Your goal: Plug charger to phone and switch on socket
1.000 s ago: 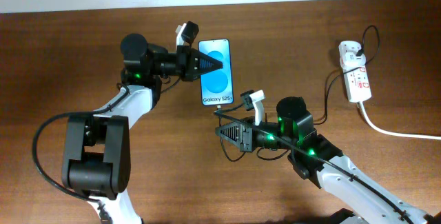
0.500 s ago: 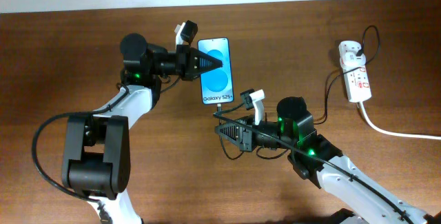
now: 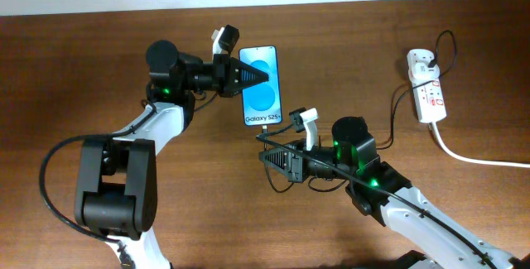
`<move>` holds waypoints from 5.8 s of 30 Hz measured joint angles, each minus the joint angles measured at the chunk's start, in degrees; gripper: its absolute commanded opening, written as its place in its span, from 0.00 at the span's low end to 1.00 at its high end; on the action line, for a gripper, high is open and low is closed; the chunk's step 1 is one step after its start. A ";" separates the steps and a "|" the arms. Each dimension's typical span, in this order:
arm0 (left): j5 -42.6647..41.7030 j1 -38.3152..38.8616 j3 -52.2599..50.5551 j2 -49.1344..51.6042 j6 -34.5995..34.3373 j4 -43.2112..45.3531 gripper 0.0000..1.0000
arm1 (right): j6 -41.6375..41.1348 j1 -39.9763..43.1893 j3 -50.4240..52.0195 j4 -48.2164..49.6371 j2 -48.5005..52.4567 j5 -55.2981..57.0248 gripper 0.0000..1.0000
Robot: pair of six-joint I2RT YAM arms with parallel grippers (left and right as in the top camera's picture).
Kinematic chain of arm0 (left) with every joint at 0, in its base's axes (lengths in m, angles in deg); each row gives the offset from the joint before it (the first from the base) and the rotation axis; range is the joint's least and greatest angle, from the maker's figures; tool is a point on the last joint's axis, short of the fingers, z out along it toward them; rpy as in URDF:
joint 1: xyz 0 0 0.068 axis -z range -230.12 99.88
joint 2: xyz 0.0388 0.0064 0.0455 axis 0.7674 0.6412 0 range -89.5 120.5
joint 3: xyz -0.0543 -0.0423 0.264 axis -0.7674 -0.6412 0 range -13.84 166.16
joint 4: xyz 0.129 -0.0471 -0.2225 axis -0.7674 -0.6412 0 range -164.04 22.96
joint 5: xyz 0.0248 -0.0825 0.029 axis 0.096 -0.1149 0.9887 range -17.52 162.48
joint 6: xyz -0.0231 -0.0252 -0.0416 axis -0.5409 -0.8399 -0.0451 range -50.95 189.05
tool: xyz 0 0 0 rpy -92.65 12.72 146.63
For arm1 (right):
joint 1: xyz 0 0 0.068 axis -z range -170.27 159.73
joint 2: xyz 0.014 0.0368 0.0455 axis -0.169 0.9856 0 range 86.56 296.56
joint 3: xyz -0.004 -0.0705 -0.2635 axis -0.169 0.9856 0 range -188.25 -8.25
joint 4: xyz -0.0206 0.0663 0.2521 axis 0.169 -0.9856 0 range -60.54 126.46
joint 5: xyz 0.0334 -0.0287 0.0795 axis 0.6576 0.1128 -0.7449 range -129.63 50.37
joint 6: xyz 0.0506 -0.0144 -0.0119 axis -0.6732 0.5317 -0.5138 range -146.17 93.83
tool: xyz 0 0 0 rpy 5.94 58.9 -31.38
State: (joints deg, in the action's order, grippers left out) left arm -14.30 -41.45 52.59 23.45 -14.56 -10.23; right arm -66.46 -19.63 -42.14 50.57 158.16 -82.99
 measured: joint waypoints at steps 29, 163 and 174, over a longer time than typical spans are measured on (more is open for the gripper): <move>-1.70 0.37 0.00 0.00 2.60 0.02 0.00 | 8.76 -22.10 -20.87 -37.66 -1.75 52.28 0.49; 97.09 -13.35 8.44 -59.98 87.23 -75.58 0.99 | -7.54 54.21 -65.40 -56.35 57.37 29.46 0.04; 90.58 -13.35 8.41 -65.29 87.14 -76.06 0.99 | -7.06 53.94 -64.39 -73.96 54.01 33.05 0.04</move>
State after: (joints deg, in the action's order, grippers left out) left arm 76.27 -54.81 61.01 -41.84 72.58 -86.29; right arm -73.52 34.31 -106.53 -23.40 212.16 -49.94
